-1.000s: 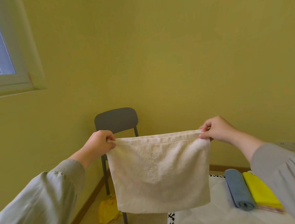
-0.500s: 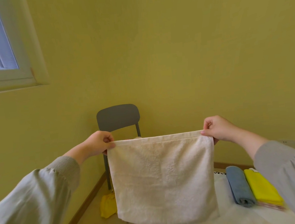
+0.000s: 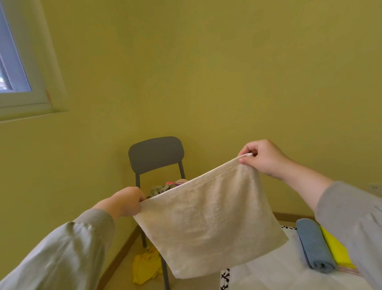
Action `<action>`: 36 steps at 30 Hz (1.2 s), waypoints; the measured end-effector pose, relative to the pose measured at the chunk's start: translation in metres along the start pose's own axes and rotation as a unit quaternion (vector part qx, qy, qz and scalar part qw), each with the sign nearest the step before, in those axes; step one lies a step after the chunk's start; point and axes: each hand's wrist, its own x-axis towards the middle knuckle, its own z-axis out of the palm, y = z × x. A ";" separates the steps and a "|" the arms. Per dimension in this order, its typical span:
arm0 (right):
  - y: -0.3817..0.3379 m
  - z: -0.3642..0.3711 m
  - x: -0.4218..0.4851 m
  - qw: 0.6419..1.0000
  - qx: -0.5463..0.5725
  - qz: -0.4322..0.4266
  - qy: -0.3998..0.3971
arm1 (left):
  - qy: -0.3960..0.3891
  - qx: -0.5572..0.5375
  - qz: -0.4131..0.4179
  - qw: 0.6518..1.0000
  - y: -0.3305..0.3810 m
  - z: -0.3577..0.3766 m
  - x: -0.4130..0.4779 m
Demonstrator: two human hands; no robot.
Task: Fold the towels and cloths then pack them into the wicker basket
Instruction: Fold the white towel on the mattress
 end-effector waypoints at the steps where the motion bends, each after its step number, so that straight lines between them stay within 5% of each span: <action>1: -0.006 0.002 0.001 1.000 0.023 -0.002 -0.002 | -0.012 -0.002 -0.011 1.000 0.000 0.001 -0.001; 5: -0.033 0.018 0.005 0.997 0.048 -0.033 -0.051 | -0.057 -0.126 0.045 0.989 0.028 0.002 -0.003; 10: -0.049 0.033 0.007 0.987 0.039 -0.057 -0.142 | -0.069 -0.504 0.174 0.843 0.102 -0.022 -0.015; 15: -0.034 0.028 0.006 0.988 0.070 -0.027 -0.136 | -0.082 -0.566 0.183 0.799 0.126 -0.030 -0.019; 20: -0.005 0.021 -0.003 0.950 0.258 0.094 -0.152 | -0.056 -0.570 0.171 0.802 0.139 -0.034 -0.021; 25: 0.033 0.026 -0.023 0.895 0.292 0.129 -0.311 | -0.029 -0.582 0.175 0.794 0.137 -0.037 -0.023; 36: 0.018 0.035 -0.022 0.974 0.060 0.058 -0.209 | 0.079 -0.552 0.137 0.819 0.107 -0.049 -0.014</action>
